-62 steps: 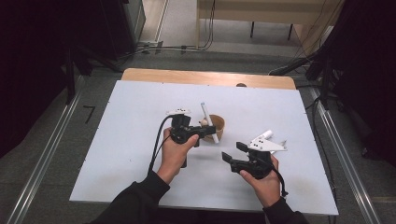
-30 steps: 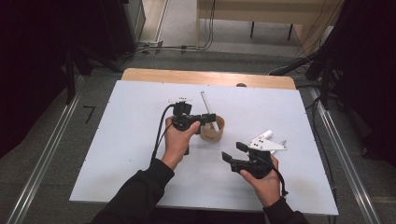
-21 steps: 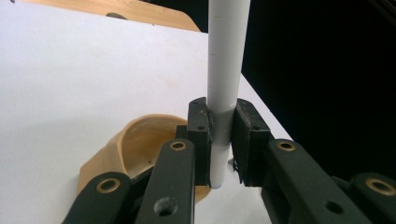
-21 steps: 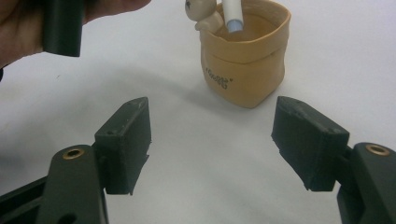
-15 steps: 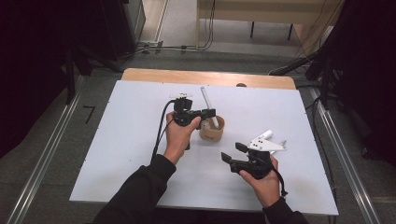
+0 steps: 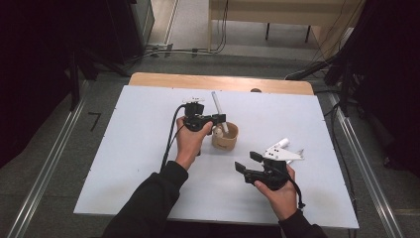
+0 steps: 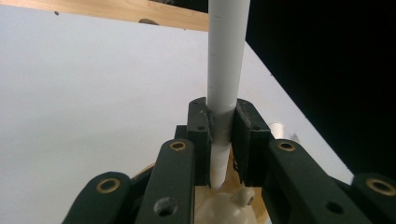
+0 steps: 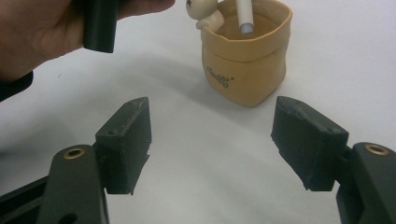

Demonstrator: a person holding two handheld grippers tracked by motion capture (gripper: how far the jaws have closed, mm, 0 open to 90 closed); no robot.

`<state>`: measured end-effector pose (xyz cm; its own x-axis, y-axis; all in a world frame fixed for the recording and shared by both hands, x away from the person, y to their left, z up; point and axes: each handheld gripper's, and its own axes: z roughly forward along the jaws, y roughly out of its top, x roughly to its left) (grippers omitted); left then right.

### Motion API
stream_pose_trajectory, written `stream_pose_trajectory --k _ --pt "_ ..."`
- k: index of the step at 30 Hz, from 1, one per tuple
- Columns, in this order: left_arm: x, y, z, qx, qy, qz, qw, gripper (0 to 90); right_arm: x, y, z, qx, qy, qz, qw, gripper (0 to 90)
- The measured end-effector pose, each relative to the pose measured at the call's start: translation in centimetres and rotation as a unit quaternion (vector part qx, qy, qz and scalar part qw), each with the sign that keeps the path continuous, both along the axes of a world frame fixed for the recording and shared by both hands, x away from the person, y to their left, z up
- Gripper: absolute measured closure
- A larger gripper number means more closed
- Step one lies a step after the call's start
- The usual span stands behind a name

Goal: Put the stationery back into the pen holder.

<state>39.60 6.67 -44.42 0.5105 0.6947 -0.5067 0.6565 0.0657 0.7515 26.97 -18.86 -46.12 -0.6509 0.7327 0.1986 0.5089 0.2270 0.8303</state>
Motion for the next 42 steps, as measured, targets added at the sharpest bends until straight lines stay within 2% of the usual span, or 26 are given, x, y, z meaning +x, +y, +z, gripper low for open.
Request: stream_pose_trajectory --k 8,20,27,38,42 --pt "-0.1 -0.2 -0.2 0.025 -0.012 -0.002 0.9996 78.8 0.0 0.1 0.0 -0.001 0.001 0.002 1.0000 26.9" --pt "-0.1 -0.3 -0.3 0.033 -0.018 0.000 0.9993 73.4 0.0 0.1 0.0 0.000 0.001 0.002 1.0000 26.9" --pt "-0.3 0.0 -0.3 0.031 -0.021 0.003 0.9993 70.4 0.0 0.1 0.0 0.000 0.001 0.001 1.0000 26.8" --pt "-0.6 1.0 0.0 0.015 -0.025 0.007 0.9995 65.6 0.0 -0.1 -0.1 -0.001 0.001 -0.007 1.0000 25.8" --pt "-0.8 1.5 0.1 0.015 -0.027 0.010 0.9995 61.7 0.0 -0.1 -0.1 -0.005 0.000 -0.011 0.9999 24.4"
